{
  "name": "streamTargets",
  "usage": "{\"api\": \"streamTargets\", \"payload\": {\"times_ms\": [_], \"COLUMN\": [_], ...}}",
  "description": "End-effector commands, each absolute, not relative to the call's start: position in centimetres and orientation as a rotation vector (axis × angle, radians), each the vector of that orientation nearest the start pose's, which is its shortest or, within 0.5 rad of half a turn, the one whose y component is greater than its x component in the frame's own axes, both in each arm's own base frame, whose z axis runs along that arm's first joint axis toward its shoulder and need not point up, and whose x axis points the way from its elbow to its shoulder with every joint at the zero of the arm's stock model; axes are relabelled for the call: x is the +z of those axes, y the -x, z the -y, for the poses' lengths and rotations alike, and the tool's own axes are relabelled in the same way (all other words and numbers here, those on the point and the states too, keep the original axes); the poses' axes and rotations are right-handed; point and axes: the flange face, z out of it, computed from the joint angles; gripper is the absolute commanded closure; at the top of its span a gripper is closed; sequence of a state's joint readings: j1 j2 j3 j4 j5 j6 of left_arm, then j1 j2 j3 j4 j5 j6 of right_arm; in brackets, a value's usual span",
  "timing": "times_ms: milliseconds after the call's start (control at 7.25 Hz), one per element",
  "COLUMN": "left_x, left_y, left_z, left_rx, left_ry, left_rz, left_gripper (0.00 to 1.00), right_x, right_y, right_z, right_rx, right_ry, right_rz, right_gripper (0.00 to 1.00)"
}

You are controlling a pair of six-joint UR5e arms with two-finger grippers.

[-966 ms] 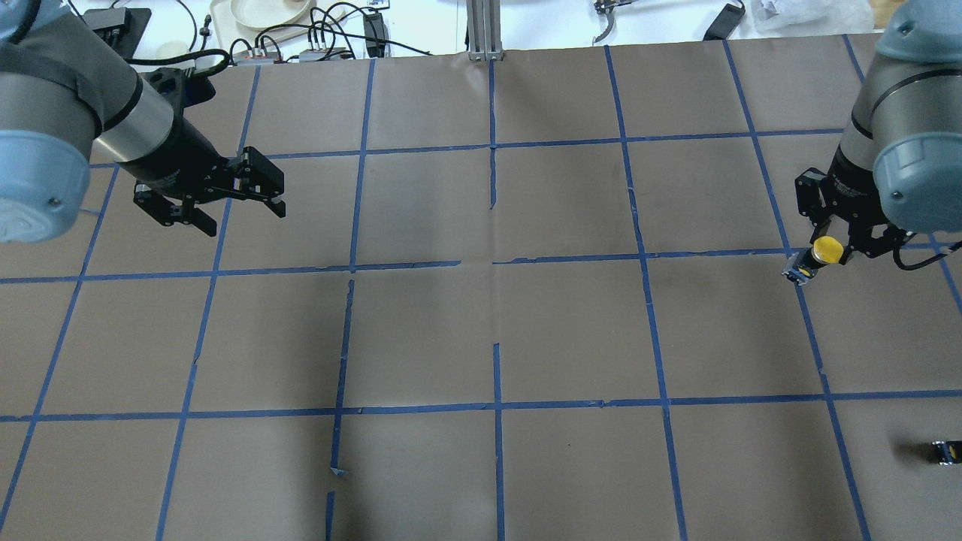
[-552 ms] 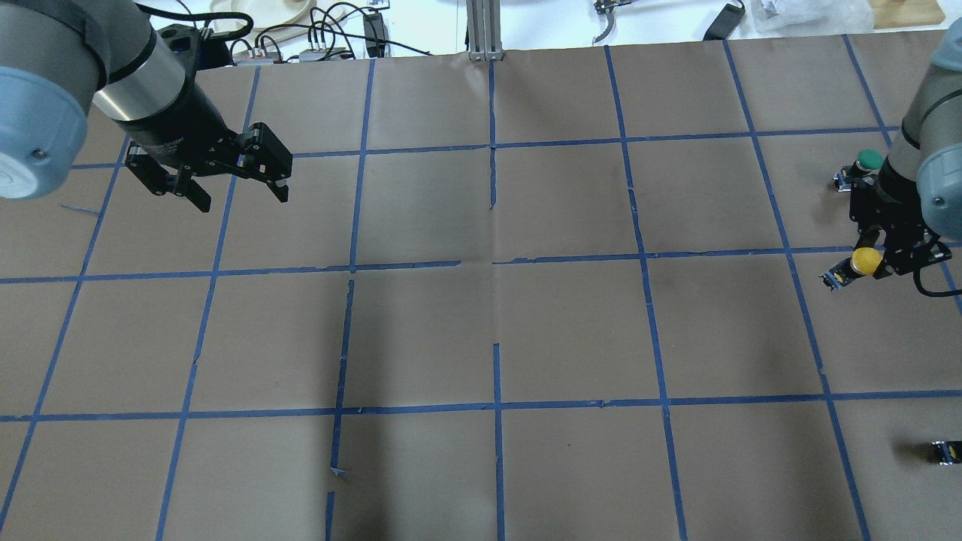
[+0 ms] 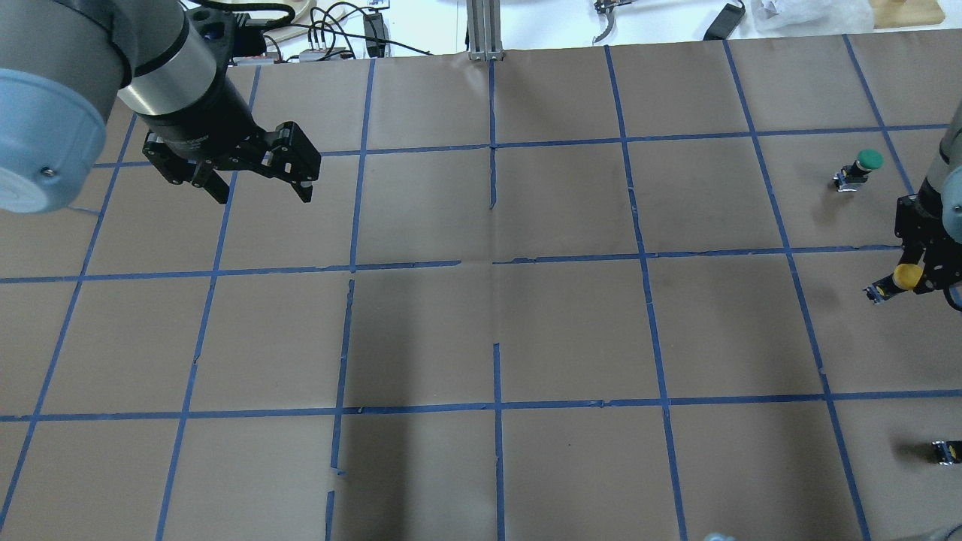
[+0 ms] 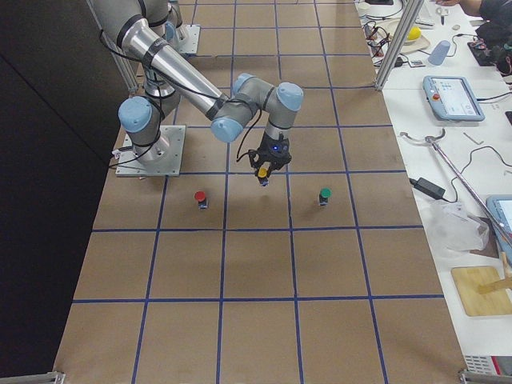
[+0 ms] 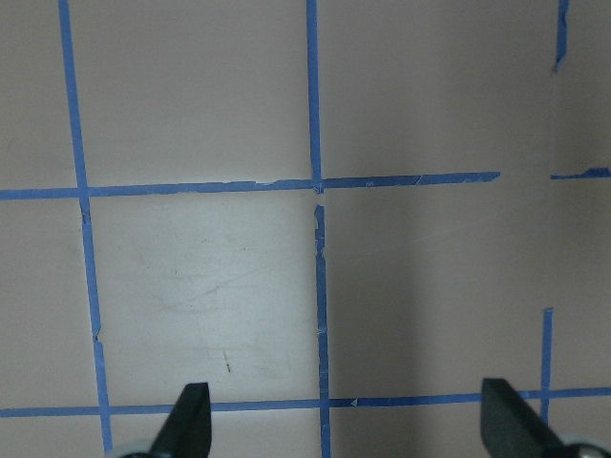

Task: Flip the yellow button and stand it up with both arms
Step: 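Lower the yellow button upright onto the table with the right gripper and release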

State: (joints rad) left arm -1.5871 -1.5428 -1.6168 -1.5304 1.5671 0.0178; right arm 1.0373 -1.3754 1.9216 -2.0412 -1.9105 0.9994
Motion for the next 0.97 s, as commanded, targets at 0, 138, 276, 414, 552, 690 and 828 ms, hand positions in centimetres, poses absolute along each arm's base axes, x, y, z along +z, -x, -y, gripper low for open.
{"api": "streamTargets", "payload": {"times_ms": [0, 138, 276, 414, 552, 690, 828], "left_x": [47.6, 48.0, 49.1, 49.1, 49.2, 49.5, 49.6], "left_y": [13.8, 13.8, 14.1, 14.2, 14.1, 14.2, 14.2], "left_z": [47.7, 47.4, 46.3, 45.9, 46.0, 46.4, 46.2], "left_rx": [-0.007, 0.009, -0.024, -0.007, -0.01, -0.017, -0.022], "left_ry": [-0.044, -0.048, -0.062, -0.067, -0.065, -0.065, -0.063], "left_rz": [-3.14, -3.14, -3.136, -3.135, -3.136, -3.138, -3.141], "left_gripper": [0.0, 0.0, 0.0, 0.0, 0.0, 0.0, 0.0], "right_x": [26.4, 26.0, 24.8, 23.4, 22.8, 23.1, 23.7], "right_y": [20.0, 20.1, 20.3, 20.6, 20.6, 20.7, 21.0], "right_z": [48.6, 48.7, 49.1, 49.7, 49.8, 49.8, 49.8], "right_rx": [0.012, 0.007, 0.005, 0.003, 0.006, -0.007, -0.028], "right_ry": [-2.439, -2.444, -2.453, -2.45, -2.446, -2.451, -2.479], "right_rz": [-2.516, -2.504, -2.489, -2.489, -2.493, -2.497, -2.506], "right_gripper": [0.99, 0.99, 0.98, 0.98, 0.98, 0.82, 0.23]}}
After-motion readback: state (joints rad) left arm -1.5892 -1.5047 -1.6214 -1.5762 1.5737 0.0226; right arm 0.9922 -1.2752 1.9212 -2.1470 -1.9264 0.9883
